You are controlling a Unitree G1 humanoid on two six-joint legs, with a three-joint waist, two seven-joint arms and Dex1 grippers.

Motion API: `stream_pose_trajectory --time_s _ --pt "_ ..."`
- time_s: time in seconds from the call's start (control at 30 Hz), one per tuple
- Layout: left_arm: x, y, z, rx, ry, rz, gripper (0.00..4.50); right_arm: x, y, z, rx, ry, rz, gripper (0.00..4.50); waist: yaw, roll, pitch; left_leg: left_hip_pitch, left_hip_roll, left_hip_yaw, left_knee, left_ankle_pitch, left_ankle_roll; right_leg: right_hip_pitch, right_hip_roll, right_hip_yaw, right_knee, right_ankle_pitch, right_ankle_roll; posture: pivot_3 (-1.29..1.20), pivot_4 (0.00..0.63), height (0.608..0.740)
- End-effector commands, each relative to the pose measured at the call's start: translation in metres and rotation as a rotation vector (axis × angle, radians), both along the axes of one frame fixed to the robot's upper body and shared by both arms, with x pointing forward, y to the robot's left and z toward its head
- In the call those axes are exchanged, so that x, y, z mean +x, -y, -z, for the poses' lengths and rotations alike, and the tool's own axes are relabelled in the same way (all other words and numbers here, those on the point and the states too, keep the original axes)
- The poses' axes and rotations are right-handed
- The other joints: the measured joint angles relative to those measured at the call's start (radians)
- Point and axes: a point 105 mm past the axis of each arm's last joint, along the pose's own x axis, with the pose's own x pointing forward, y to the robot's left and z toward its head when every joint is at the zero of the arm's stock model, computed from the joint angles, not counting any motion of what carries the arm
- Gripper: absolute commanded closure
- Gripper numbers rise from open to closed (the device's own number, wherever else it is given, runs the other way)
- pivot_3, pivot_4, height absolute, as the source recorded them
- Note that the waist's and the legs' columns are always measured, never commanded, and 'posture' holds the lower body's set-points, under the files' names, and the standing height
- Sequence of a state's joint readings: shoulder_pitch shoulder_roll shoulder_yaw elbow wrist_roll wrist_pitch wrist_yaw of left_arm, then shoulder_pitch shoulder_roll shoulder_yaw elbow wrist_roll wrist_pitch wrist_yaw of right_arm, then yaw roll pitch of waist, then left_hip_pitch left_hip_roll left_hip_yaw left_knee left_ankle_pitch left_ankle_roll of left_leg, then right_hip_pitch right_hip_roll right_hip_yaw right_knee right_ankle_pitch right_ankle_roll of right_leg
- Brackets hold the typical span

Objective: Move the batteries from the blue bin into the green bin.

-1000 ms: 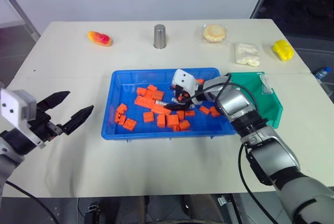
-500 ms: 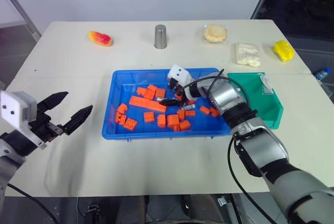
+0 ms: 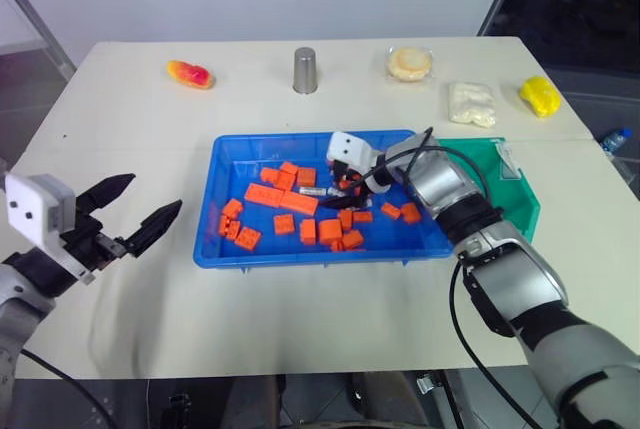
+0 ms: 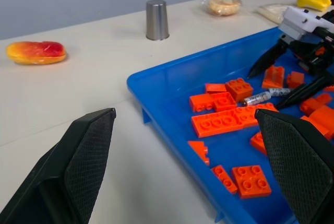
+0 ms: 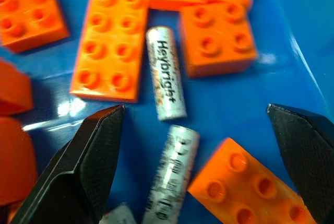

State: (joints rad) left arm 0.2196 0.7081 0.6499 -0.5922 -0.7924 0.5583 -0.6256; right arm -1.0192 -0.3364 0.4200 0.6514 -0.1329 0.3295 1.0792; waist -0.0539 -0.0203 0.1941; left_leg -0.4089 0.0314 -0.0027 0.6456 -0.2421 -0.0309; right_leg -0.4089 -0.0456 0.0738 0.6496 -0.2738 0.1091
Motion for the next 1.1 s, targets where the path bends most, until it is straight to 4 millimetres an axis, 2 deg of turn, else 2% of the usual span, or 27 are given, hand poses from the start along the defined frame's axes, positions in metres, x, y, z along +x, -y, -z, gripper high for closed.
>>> stream_pose_trajectory --time_s 0.03,0.13,0.23,0.47,0.7,0.73,0.87,0.97,1.03,1.1 --pt "-0.001 0.004 -0.010 0.024 0.056 -0.001 0.00 -0.003 -0.002 0.009 -0.039 -0.008 -0.026 0.05 -0.003 0.000 0.000 0.000 0.000 0.000 0.000 0.000 0.000 0.000 0.000 0.000 0.000 0.000 0.000 0.00 0.150 0.740" --pt "-0.002 0.005 -0.009 0.023 0.057 -0.001 0.00 -0.005 -0.010 0.007 -0.029 -0.009 -0.044 0.05 -0.007 0.000 0.000 0.000 0.000 0.000 0.000 0.000 0.000 0.000 0.000 0.000 0.000 0.000 0.000 0.00 0.150 0.740" --pt "-0.003 0.006 -0.009 0.024 0.060 -0.001 0.00 -0.006 -0.016 0.008 -0.025 -0.023 -0.055 0.81 -0.014 0.000 0.000 0.000 0.000 0.000 0.000 0.000 0.000 0.000 0.000 0.000 0.000 0.000 0.000 0.00 0.150 0.740" --pt "-0.004 0.009 -0.009 0.025 0.065 -0.001 0.00 -0.007 -0.021 0.009 -0.008 -0.045 -0.058 4.37 -0.016 0.000 0.000 0.000 0.000 0.000 0.000 0.000 0.000 0.000 0.000 0.000 0.000 0.000 0.000 0.00 0.150 0.740" --pt "-0.004 0.012 -0.013 0.023 0.075 0.018 0.00 -0.003 -0.018 -0.008 0.033 -0.011 -0.035 4.45 -0.015 0.000 0.000 0.000 0.000 -0.001 0.000 0.000 0.000 0.000 0.000 0.000 0.000 0.000 0.000 0.00 0.150 0.740" --pt "-0.004 0.013 -0.013 0.023 0.074 0.026 0.00 0.000 -0.016 -0.017 0.046 0.013 -0.024 4.45 -0.015 0.000 0.000 0.000 0.000 -0.001 0.000 0.000 0.000 0.000 -0.001 0.000 0.000 0.000 0.000 0.00 0.150 0.740" --pt "-0.004 0.018 -0.018 0.019 0.072 0.082 0.00 0.009 0.003 -0.081 0.137 0.135 0.032 4.45 -0.012 0.001 0.001 -0.001 0.000 -0.001 0.000 0.000 0.000 -0.001 -0.001 0.000 0.000 0.000 0.000 0.00 0.150 0.740" --pt "0.000 0.022 -0.022 0.032 0.068 0.126 0.00 0.012 0.027 -0.123 0.186 0.202 0.097 4.45 -0.013 0.001 0.002 -0.003 -0.001 0.000 0.000 0.000 0.000 -0.002 -0.001 0.000 0.000 0.000 0.000 0.00 0.150 0.740" --pt "0.003 0.027 -0.025 0.032 0.067 0.163 0.00 0.013 0.048 -0.143 0.199 0.233 0.155 4.45 -0.013 0.001 0.002 -0.002 0.000 0.000 -0.001 0.000 0.000 -0.003 -0.001 0.000 0.000 0.000 0.000 0.00 0.150 0.740" --pt "0.006 0.037 -0.028 0.032 0.065 0.227 0.00 0.012 0.082 -0.159 0.168 0.282 0.239 4.45 -0.011 0.000 0.001 -0.002 0.000 -0.001 -0.002 0.000 0.000 -0.002 -0.001 0.000 -0.001 0.000 -0.001 0.00 0.150 0.740"
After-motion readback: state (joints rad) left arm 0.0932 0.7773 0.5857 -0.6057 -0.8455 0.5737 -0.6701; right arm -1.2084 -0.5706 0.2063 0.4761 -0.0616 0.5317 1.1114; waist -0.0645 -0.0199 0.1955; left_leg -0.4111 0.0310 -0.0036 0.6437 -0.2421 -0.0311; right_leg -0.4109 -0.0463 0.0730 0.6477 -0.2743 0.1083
